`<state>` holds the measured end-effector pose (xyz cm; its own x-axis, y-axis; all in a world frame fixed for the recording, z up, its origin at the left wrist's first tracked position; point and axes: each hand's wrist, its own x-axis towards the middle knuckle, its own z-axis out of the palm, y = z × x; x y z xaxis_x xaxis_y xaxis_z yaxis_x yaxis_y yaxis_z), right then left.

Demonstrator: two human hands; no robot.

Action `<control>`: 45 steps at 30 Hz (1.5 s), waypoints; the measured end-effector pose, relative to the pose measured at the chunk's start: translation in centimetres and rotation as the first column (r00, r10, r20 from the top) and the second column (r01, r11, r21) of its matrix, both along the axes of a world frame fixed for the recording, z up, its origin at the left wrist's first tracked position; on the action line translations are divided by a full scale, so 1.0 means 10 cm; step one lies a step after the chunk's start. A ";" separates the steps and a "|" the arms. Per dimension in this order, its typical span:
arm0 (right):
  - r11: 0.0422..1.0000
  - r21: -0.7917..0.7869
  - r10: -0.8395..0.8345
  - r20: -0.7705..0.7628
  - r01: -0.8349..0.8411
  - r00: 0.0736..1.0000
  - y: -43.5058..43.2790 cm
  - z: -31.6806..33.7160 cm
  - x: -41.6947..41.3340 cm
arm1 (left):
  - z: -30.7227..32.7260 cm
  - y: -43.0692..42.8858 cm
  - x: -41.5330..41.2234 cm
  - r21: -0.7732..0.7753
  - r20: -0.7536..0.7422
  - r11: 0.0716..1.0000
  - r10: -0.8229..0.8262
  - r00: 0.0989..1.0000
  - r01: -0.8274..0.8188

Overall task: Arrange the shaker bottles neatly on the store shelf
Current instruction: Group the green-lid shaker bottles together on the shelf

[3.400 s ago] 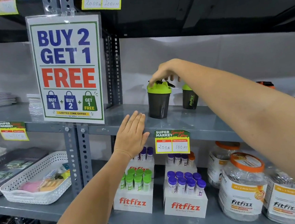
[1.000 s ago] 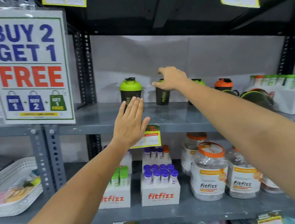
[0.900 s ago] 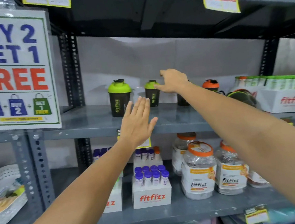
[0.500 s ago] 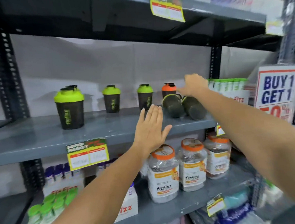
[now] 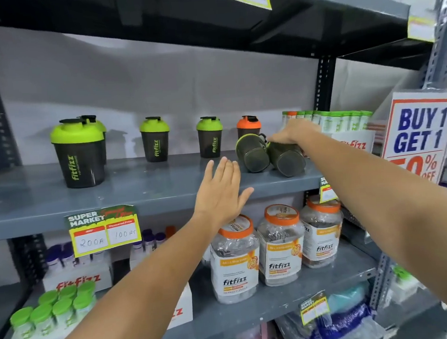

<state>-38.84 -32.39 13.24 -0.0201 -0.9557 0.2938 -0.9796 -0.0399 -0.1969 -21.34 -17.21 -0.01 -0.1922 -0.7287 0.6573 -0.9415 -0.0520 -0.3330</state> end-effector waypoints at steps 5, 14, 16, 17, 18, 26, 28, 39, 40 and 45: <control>0.955 0.293 0.021 0.110 -0.053 0.994 -0.13 -0.04 0.02 | -0.01 0.00 0.00 0.003 0.001 1.000 0.017 1.000 -0.017; 0.996 -0.003 0.089 0.212 -0.090 0.973 -0.07 -0.02 -0.17 | 0.00 0.04 0.01 0.016 -0.067 0.998 0.069 0.995 -0.069; 0.994 -0.065 0.100 0.269 -0.085 0.958 0.00 0.06 -0.22 | 0.00 0.08 0.04 0.021 -0.092 0.996 0.085 0.992 -0.083; 0.992 -0.096 0.108 0.289 -0.083 0.951 0.05 0.09 -0.23 | 0.01 0.12 0.07 0.022 -0.103 0.995 0.096 0.990 -0.094; 0.988 -0.130 0.118 0.298 -0.083 0.947 0.10 0.13 -0.23 | 0.01 0.16 0.11 0.018 -0.115 0.994 0.106 0.988 -0.105; 0.935 -0.309 0.279 0.332 -0.175 0.901 0.56 0.28 0.42 | 0.21 0.57 0.56 -0.046 -0.160 0.978 0.194 0.968 -0.204; 0.918 -0.341 0.319 0.328 -0.204 0.889 0.70 0.32 0.70 | 0.25 0.70 0.75 -0.056 -0.162 0.965 0.243 0.956 -0.255; 0.767 -0.461 0.623 0.367 -0.446 0.691 1.23 0.14 2.08 | 0.07 1.37 1.77 -0.042 -0.228 0.921 0.368 0.901 -0.387; 0.764 -0.452 0.629 0.366 -0.459 0.686 1.24 0.11 2.16 | 0.06 1.40 1.81 -0.046 -0.227 0.924 0.360 0.905 -0.379; 0.743 -0.465 0.653 0.345 -0.482 0.674 1.26 -0.09 2.41 | 0.01 1.49 1.96 -0.036 -0.211 0.935 0.339 0.917 -0.354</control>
<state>-14.70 -19.75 12.39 0.2821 -0.6801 0.6767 -0.5308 -0.6982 -0.4804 -1.78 -2.35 0.06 0.2033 -0.6757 0.7086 -0.9063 -0.4038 -0.1250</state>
